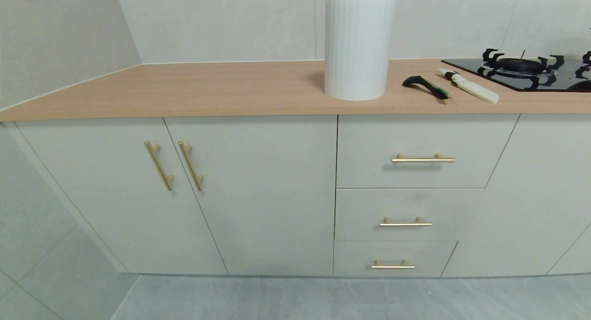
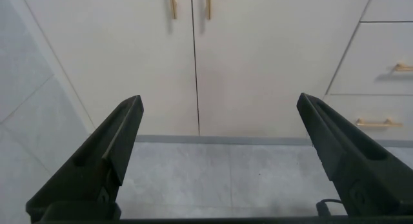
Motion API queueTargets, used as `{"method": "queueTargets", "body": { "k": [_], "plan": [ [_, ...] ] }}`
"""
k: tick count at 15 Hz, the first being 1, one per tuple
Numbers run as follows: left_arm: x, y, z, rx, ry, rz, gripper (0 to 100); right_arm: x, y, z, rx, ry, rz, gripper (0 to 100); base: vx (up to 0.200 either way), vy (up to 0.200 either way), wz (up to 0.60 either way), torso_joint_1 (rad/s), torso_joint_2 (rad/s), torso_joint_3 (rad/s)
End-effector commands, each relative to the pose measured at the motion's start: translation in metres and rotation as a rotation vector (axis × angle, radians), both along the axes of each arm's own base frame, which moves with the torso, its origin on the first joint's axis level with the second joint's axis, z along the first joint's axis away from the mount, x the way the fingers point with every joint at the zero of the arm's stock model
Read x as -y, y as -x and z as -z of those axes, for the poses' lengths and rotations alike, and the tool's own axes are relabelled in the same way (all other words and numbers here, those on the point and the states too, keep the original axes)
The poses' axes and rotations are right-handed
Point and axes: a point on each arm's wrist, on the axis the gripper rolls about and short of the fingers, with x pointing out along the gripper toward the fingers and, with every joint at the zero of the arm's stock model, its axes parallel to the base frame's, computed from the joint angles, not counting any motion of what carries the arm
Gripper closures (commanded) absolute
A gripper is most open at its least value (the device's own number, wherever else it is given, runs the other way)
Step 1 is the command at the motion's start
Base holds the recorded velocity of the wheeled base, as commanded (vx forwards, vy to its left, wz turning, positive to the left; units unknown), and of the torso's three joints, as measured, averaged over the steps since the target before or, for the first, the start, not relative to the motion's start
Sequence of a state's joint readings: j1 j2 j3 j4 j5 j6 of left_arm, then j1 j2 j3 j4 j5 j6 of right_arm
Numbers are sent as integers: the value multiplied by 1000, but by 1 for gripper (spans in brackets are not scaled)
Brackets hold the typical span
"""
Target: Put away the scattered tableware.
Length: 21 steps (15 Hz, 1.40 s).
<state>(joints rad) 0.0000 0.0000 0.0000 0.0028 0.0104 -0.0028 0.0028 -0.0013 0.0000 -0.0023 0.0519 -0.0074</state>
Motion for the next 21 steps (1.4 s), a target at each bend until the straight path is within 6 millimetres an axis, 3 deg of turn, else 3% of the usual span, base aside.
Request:
{"method": "queueTargets", "body": {
  "k": [1,19,21],
  "plan": [
    [0,0,0,-2,0,0,0,0,0,0,-1,0,-1,0,200,0,0,2,2,-2],
    [0,0,0,-2,-1,-2,0,0,0,0,1,20,-5,0,11,0,0,0,0,0],
    [0,0,0,0,-1,0,0,0,2,-10,34,42,-17,0,0,0,0,0,0,0]
  ]
}}
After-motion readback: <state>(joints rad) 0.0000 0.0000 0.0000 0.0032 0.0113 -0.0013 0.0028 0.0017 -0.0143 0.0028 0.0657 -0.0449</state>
